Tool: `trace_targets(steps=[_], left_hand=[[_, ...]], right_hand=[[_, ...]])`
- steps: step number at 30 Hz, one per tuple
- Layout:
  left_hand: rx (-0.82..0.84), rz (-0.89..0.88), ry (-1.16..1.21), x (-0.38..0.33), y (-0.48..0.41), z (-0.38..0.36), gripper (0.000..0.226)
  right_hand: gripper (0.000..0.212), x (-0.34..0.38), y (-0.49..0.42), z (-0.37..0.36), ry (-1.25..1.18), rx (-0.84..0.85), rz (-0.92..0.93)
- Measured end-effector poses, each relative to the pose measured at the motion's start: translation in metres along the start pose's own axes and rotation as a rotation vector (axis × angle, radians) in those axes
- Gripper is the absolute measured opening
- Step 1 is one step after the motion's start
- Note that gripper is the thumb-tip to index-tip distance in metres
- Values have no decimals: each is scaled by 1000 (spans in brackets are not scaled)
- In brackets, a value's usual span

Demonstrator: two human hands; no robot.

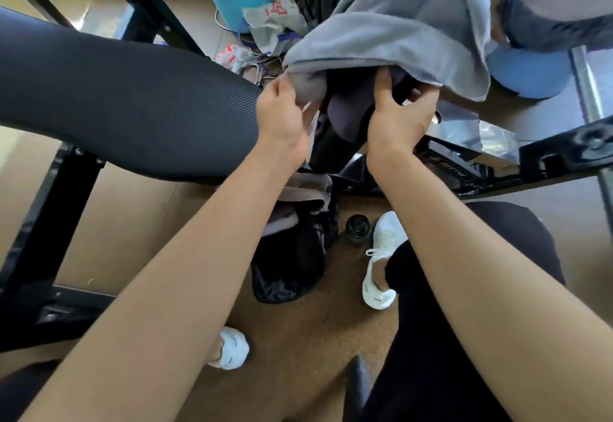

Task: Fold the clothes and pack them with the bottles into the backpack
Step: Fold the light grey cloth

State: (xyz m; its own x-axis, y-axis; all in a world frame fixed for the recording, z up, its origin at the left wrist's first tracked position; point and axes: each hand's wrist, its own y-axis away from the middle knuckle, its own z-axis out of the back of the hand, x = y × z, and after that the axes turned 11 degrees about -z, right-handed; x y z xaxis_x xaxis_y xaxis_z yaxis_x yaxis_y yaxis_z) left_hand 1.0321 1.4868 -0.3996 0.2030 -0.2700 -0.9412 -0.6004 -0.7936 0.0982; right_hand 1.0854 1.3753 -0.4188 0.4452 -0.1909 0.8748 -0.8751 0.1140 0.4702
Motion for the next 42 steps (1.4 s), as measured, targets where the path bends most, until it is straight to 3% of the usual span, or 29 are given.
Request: trace_targets(steps=[4, 10, 14, 18, 25, 29, 31, 34, 35, 37, 39, 42], left_hand=[[-162, 165, 156, 4, 20, 53, 32], [-284, 205, 191, -2, 35, 117, 38], [-204, 207, 110, -12, 44, 144, 47], [-92, 179, 46, -21, 55, 155, 42], [-147, 229, 34, -13, 56, 186, 41], [-128, 261, -60, -17, 53, 193, 50], [-94, 250, -209, -17, 52, 198, 42], [-12, 254, -507, -14, 57, 210, 12], [-7, 257, -589, -12, 58, 215, 8], [-32, 231, -670, -12, 62, 223, 4], [-32, 203, -631, -15, 66, 228, 11], [-46, 232, -379, -23, 69, 236, 20]], right_hand=[[46, 0, 3, -1, -29, -52, -48], [52, -3, 0, 4, 50, 2, -55], [57, -10, 2, 7, 106, 14, -27], [57, -14, 7, 4, 101, 35, -29], [57, -34, 1, -3, 175, 52, -138], [46, -46, 2, -2, 264, 24, -186], [42, -55, 10, 1, 263, 48, -246], [29, -77, 21, 0, 345, 121, -394], [21, -84, 25, -1, 388, 180, -446], [26, -97, 30, -2, 518, 352, -506], [26, -111, 28, -2, 696, 440, -491], [16, -132, 15, -2, 805, 395, -400]])
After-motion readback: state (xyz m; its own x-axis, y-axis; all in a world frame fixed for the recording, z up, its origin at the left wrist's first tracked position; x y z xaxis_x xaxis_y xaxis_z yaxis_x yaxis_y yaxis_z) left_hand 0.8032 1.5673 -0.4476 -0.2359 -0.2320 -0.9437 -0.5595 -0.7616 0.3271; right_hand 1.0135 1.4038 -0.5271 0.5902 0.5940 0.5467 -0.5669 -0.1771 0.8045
